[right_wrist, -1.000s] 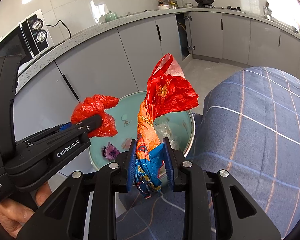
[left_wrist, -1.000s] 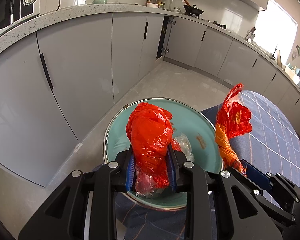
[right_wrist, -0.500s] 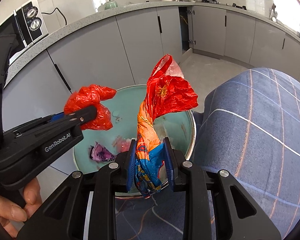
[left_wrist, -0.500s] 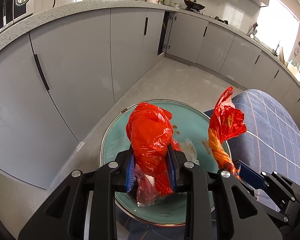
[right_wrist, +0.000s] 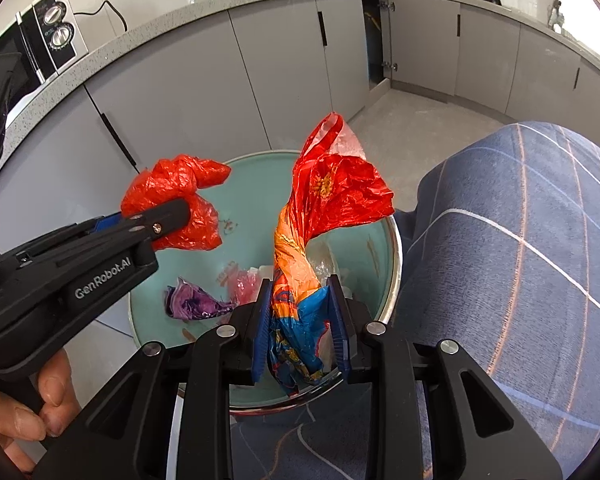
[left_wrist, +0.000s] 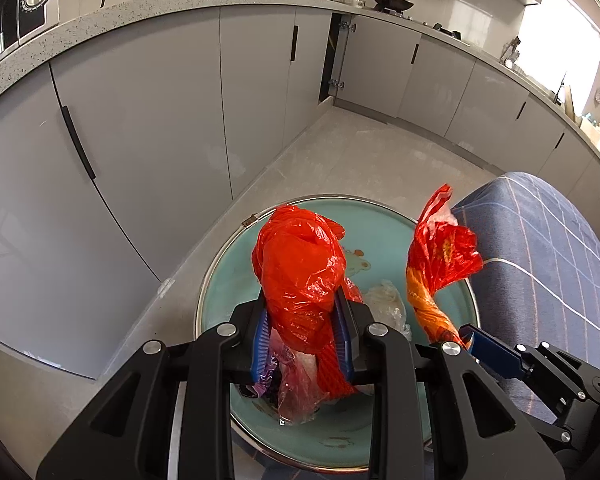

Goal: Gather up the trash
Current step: 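Open both grippers over the bucket to drop bag and wrapper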

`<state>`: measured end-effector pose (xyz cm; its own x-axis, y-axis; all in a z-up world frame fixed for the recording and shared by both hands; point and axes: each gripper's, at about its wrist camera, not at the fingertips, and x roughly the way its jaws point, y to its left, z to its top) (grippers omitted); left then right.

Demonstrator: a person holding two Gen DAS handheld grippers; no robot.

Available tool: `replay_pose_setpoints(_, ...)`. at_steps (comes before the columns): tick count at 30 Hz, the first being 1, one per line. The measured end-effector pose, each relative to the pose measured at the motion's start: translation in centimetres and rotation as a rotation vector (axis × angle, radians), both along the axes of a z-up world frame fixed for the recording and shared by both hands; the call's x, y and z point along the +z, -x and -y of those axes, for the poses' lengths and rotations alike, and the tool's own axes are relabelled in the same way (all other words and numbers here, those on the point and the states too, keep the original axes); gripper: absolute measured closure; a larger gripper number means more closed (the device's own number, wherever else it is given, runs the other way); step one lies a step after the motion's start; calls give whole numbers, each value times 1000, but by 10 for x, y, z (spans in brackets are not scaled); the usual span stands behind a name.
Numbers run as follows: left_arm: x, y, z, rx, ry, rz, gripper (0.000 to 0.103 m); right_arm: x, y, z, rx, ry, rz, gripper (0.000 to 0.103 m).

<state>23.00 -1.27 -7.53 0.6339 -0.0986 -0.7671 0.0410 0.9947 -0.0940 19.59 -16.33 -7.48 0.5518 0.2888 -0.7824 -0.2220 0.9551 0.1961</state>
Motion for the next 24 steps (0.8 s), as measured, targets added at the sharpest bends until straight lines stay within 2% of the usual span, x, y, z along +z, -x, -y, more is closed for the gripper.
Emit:
replay_pose_setpoints(6,-4,-5,-2,7,-5,-14,76,-9,-7,-2,10,10,-20,71)
replay_pose_setpoints(10,-6,-8,0,1,-16,-19,73,-7,-1,4,-6,7,0,55)
replay_pose_setpoints(13,-7,-8,1,-2,-22,-20,72,1,12,17,-40,-11,21,53)
replay_pose_setpoints(16,-7,-7,4,-8,-25,-21,58,11,26,32,-83,-31,51,53)
replay_pose_setpoints(18,-6,-3,9,-10,-43,-11,29,17,35,44,-132,-45,71,52)
replay_pose_setpoints(21,-3,3,9,19,-70,2,16,26,47,64,-228,-90,100,48)
replay_pose_setpoints(23,1,9,7,27,-67,6,11,33,56,74,-286,-113,135,35)
replay_pose_setpoints(24,3,13,6,35,-76,14,8,36,61,79,-305,-122,153,33)
